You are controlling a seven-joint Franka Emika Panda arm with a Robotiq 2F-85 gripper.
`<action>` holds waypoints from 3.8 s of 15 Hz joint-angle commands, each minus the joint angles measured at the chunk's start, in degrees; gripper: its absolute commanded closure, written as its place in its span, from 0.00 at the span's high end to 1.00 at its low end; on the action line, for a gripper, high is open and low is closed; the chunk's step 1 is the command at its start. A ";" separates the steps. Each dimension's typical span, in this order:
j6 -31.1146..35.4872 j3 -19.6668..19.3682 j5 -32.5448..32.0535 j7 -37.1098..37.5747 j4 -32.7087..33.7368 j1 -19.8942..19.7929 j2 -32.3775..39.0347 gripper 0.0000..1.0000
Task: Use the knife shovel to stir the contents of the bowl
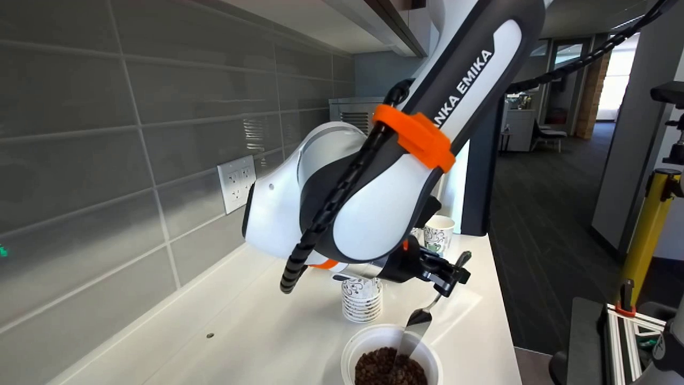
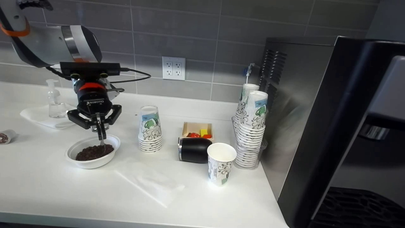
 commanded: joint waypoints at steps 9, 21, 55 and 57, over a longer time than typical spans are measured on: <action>9.21 0.58 2.02 7.42 -1.36 0.07 -2.07 0.01; -0.47 0.60 0.04 -4.79 -0.93 0.39 -0.95 0.01; -5.53 1.03 -3.23 -3.09 -0.07 1.59 2.01 0.01; -6.28 0.92 -3.76 -1.08 0.23 1.83 2.39 0.01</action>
